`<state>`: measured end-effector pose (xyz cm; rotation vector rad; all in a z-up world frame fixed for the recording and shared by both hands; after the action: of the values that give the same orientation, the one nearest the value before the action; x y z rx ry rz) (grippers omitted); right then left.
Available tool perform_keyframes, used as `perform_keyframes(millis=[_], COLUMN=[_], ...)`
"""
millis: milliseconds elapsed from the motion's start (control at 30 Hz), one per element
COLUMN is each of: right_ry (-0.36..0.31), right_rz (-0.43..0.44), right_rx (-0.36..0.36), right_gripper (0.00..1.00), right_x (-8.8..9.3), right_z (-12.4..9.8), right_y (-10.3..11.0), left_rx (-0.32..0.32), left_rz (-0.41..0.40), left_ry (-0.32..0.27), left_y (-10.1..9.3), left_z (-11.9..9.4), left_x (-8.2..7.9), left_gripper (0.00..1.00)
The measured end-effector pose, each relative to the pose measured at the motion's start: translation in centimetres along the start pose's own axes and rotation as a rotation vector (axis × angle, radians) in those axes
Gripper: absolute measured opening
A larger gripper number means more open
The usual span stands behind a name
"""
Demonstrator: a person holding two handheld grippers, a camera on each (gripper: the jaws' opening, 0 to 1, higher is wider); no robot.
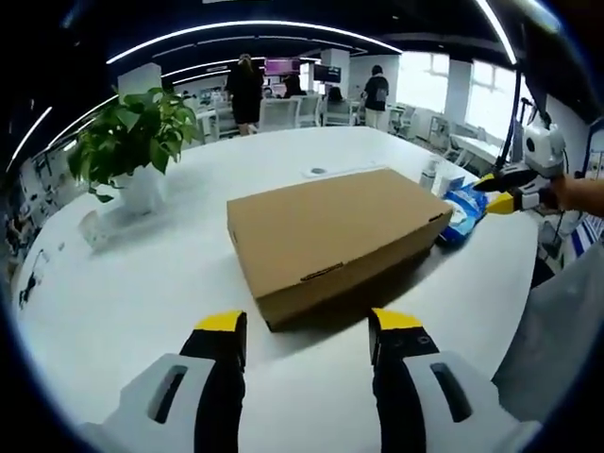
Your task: Operate the shoe box by opening the lid, removing the specified soft item, and placing it in the target area until the item is outside and the box remains undamaged.
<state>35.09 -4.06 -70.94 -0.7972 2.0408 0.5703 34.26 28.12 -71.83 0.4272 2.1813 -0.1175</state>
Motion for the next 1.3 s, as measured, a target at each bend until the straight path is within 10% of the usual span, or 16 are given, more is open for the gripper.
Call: perform_keyframes(millis=[633, 1033, 1300], right_ry=[-0.062, -0.042, -0.078], right_rz=[0.098, 0.034, 0.032], right_rx=[0.203, 0.238, 0.262], right_gripper=[0.7, 0.94, 0.99], right_x=[4.4, 6.3, 6.3], right_z=[-9.5, -12.1, -13.1], right_y=[-0.5, 1.7, 2.7], left_rx=[0.024, 0.018, 0.01], left_rz=[-0.037, -0.038, -0.004], left_ry=[-0.093, -0.213, -0.239], left_y=[-3.8, -5.9, -6.0], left_z=[-6.7, -9.9, -11.4], left_x=[0.6, 0.5, 1.0], left_gripper=[0.73, 0.99, 1.0])
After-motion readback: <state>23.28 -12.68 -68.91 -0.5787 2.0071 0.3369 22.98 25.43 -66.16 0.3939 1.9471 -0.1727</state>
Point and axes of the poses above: the point that each gripper's makers call its tool centre point, and the gripper's own axes: z roughly forward along the fingers, y roughly to its left, x roughly out of its underside, the point moved 2 cm from there along -z, roughly backward along the fingers, and after that the axes turned 10 degrees about -x, right-handed, at the moved point
